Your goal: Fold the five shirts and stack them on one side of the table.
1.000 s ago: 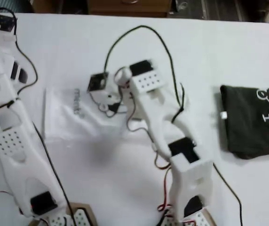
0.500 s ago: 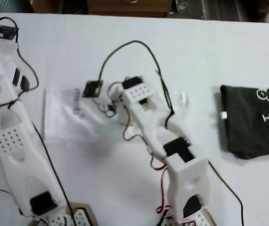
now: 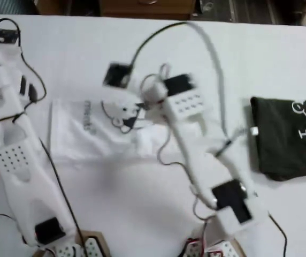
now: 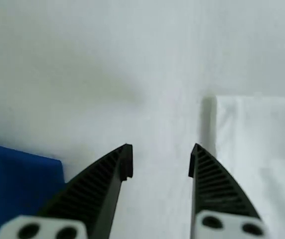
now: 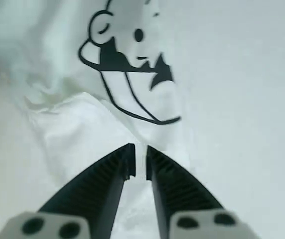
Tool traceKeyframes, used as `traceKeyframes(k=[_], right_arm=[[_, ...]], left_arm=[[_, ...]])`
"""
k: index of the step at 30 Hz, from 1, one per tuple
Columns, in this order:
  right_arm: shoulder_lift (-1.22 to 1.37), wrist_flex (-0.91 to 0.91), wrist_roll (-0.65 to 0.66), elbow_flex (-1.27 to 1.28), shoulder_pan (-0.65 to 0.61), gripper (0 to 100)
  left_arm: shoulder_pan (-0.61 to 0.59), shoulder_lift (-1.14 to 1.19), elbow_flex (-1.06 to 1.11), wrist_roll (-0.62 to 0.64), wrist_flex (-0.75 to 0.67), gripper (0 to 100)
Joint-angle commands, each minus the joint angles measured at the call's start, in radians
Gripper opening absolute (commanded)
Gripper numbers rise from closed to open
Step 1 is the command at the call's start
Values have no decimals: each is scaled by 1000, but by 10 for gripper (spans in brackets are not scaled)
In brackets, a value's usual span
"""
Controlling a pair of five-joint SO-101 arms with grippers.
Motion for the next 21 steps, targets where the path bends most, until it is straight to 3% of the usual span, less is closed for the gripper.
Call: traceKeyframes(k=[1, 4, 6, 13, 21], right_arm=[[-145, 7, -9, -3, 101, 162], [-173, 33, -9, -3, 171, 238], [-173, 67, -9, -3, 196, 240], [-179, 136, -9, -3, 206, 240], [-180, 193, -9, -8, 205, 240]], left_arm=[[43, -18, 64, 203, 17, 214], [63, -51, 214, 336, 18, 212], [71, -98, 317, 359, 17, 212], [87, -288, 585, 307, -57, 214], [104, -281, 789, 235, -235, 214]])
